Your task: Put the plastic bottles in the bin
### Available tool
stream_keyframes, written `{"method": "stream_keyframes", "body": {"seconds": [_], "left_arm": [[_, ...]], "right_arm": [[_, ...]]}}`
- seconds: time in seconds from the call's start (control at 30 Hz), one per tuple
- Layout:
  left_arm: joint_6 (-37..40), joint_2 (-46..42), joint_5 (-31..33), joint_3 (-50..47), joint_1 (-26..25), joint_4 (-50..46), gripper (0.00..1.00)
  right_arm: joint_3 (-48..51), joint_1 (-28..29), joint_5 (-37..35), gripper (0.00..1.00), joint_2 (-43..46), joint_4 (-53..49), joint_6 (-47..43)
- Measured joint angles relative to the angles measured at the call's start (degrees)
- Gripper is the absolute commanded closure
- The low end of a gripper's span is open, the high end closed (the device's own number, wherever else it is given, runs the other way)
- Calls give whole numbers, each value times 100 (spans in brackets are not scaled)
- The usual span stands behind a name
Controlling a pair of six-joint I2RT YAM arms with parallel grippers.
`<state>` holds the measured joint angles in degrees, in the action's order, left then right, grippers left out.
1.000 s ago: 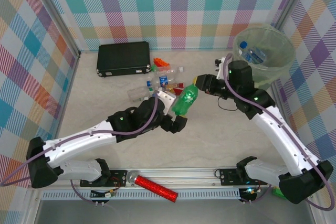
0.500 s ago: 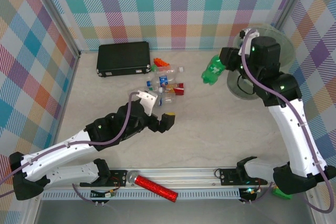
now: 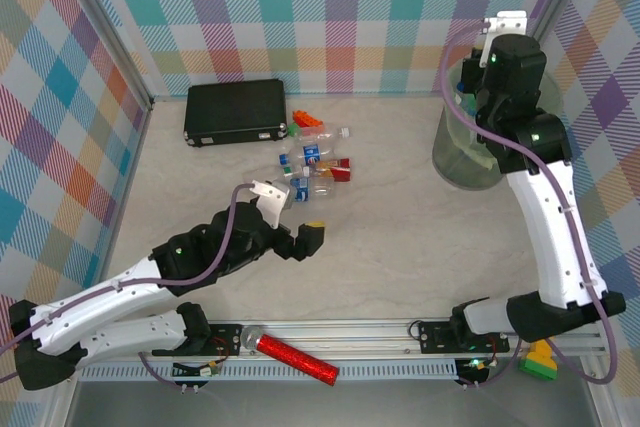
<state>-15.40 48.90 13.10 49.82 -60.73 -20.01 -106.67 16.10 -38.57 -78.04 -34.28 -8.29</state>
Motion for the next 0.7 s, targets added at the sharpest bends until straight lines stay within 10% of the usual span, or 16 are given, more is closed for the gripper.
{"method": "stream_keyframes", "body": {"seconds": [0.37,0.7], "left_arm": [[-177,-409,-299,-431,0,13,0],[-197,-861,-184,-435,0,-293,0]], "right_arm": [[0,-1515,-304,70,-964,643,-369],[-608,-1744,-251,66,-1965,570,-109]]}}
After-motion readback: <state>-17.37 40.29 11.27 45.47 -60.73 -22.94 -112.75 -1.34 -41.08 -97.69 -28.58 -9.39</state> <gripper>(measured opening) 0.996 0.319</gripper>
